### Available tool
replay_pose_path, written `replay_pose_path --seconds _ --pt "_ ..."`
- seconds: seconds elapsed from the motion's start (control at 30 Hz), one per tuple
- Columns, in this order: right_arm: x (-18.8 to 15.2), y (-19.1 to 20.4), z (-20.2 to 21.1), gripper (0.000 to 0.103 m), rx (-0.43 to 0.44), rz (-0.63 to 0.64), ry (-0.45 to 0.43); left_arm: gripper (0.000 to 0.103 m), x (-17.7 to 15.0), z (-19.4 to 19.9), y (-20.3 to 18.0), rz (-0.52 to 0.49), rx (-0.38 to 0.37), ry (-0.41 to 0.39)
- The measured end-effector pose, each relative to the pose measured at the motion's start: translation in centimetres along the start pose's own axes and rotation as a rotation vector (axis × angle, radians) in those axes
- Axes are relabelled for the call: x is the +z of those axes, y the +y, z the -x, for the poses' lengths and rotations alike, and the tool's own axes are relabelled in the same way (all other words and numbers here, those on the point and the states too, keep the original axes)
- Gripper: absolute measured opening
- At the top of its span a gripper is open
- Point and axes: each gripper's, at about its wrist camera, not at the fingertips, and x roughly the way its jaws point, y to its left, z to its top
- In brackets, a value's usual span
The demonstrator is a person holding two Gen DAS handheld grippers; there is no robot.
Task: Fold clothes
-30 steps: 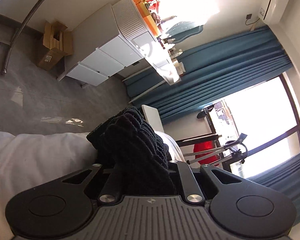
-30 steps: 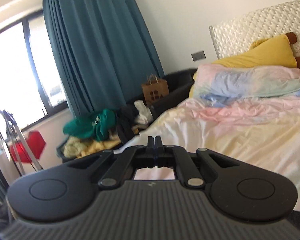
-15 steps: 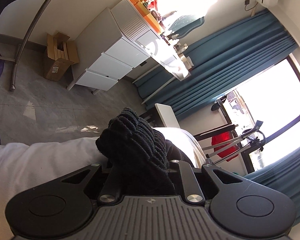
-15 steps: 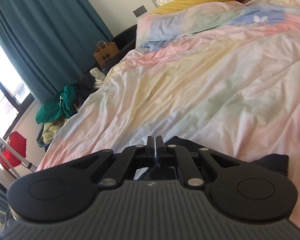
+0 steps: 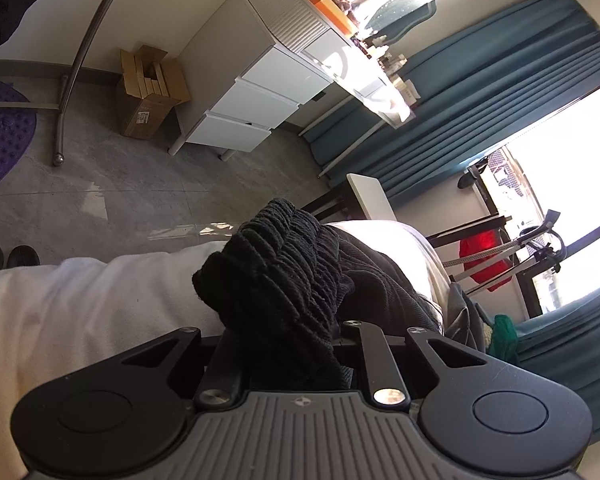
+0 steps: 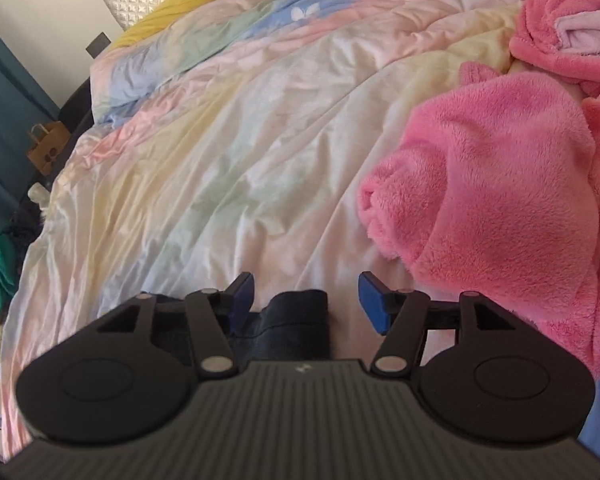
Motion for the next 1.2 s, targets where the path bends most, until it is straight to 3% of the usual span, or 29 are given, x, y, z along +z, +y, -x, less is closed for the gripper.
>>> replay_pose_path --seconds 0.13,0.23,0.4,0.53,0.6,0.67,0.73,0.93,1.1,1.2 --pt "-1.2 -0.2 -2.2 0.061 0.055 -0.012 0.186 0.019 -0.2 0.4 0.0 0.000 0.015 0.001" --pt "-2.4 -0.2 -3.4 0.061 0.153 -0.059 0.295 0.019 -0.4 0.5 -0.1 -0.010 0.026 0.000" --pt "-2.7 0.8 -2.0 0.062 0.358 -0.108 0.278 0.020 -0.6 0.5 -0.5 -0.034 0.042 -0.002" --pt "-2.8 0.9 -1.9 0.060 0.316 -0.102 0.260 0.021 -0.8 0.6 -0.6 -0.037 0.041 -0.001" --pt "-2.8 0.9 -1.9 0.050 0.292 -0.101 0.254 0.021 -0.7 0.6 -0.6 -0.031 0.039 0.000" --pt "-2.9 0.5 -2.9 0.016 0.245 -0.117 0.276 0.021 -0.7 0.5 -0.5 -0.025 0.037 0.001" --pt "-2.9 1.0 -2.5 0.010 0.265 -0.082 0.250 0.020 -0.6 0.6 -0.3 -0.022 0.030 0.003" --pt "-2.9 4.9 1.2 0.009 0.420 0.078 0.050 0.016 -0.5 0.9 -0.3 -0.062 0.015 -0.009" --pt "-1.6 9.6 0.8 0.009 0.556 0.047 0.098 0.014 -1.2 2.3 -1.3 -0.109 0.052 -0.019" --pt "-0.6 13.6 1.2 0.008 0.622 0.035 0.136 0.014 -0.9 3.6 -1.7 -0.106 0.033 -0.005"
